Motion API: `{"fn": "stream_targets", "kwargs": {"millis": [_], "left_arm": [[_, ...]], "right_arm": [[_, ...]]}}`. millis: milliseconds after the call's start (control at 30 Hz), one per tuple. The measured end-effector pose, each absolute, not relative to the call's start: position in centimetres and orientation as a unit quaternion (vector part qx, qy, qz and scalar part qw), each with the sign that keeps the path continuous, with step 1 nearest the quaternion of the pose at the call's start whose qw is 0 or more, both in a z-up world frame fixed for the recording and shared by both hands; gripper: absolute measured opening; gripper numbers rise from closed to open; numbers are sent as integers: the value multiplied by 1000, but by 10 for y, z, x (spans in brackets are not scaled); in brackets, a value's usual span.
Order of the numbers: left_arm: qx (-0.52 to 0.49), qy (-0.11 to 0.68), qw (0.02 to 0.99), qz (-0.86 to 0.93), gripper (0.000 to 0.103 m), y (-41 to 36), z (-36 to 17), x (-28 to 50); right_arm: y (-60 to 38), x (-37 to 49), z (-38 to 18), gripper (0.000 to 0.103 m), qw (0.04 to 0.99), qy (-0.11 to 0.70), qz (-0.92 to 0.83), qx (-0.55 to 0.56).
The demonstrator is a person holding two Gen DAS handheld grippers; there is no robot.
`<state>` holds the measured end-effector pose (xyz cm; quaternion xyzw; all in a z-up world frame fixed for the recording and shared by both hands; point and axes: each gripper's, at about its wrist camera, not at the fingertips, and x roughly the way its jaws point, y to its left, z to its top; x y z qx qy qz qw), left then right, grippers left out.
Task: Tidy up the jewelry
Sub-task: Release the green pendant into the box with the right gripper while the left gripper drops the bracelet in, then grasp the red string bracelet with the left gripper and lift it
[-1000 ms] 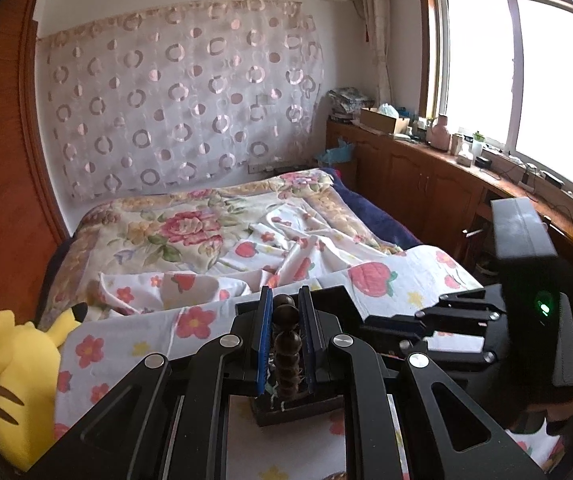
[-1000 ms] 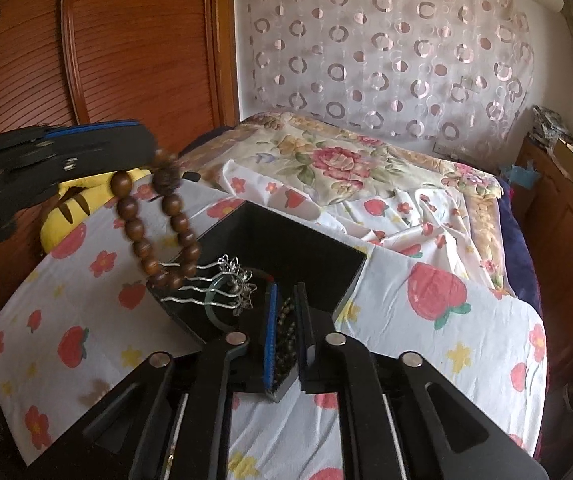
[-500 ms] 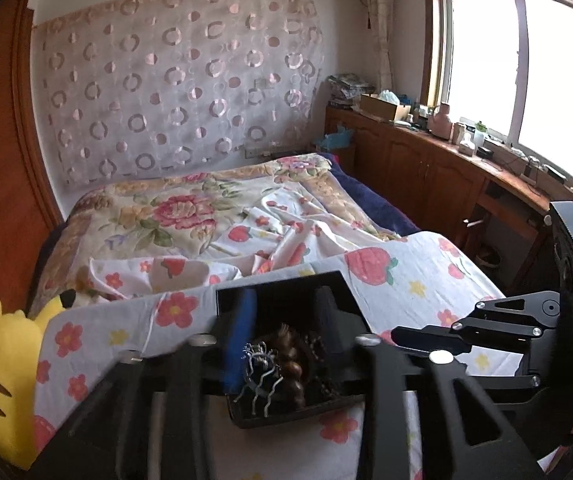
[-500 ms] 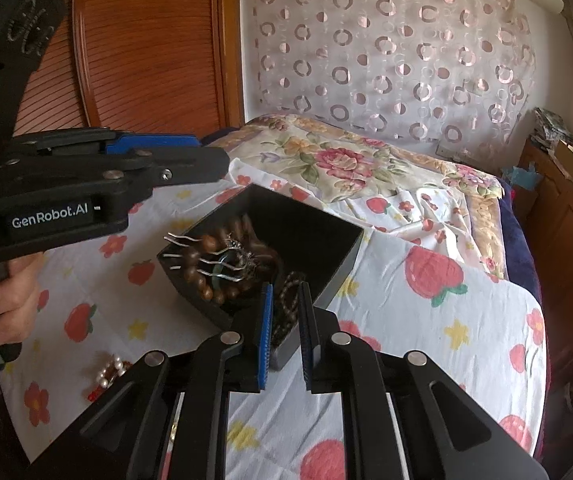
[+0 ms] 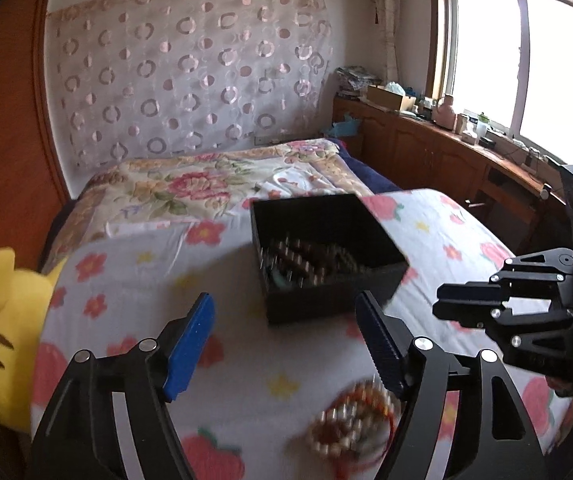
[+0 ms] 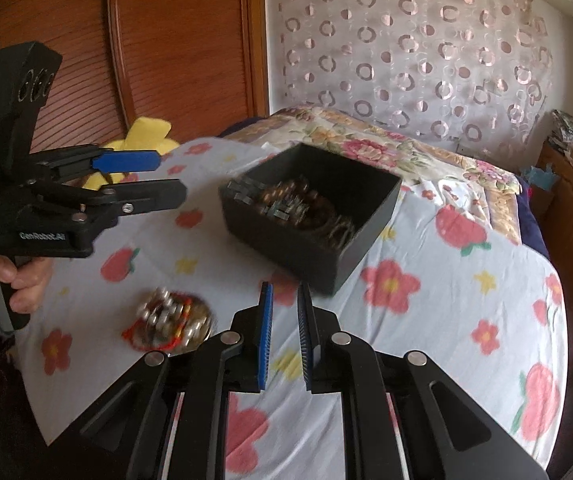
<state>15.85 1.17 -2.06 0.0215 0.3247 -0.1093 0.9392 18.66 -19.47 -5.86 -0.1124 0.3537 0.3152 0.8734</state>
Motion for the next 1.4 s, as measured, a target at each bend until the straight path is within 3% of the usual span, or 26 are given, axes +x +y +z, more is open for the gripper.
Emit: {"fn": "stream_targets", "kwargs": {"millis": [200,300,467,633,700,1167,1267,1400], "left_arm": [[5,337,935,-108,71,25,-38,129],[1,340,934,-110,71,27,-45,115],[6,342,931,-127,70,18,-50,94],[16,361,919,-158,35,4,-60,81],[23,371,913,-167,29,-2,-67,78],[65,411,897,-151,26,-19,-90,92],[75,410,897,-146,8,-20,-90,92],[76,404,899,-152,5,-17,-86,91]], "right_arm": [[-196,159,-73,15,866,368,321,-110],[-197,145,-81,28,864,372,322,-108],[-202,123,-93,30,860,383,320,-107],[-210,114,-101,34,860,389,314,-103],[-211,114,-104,34,860,391,310,-105],[-213,114,-105,34,864,388,307,-93],[-212,113,-105,34,864,387,308,-90],[-212,113,-105,34,863,389,311,-91]]}}
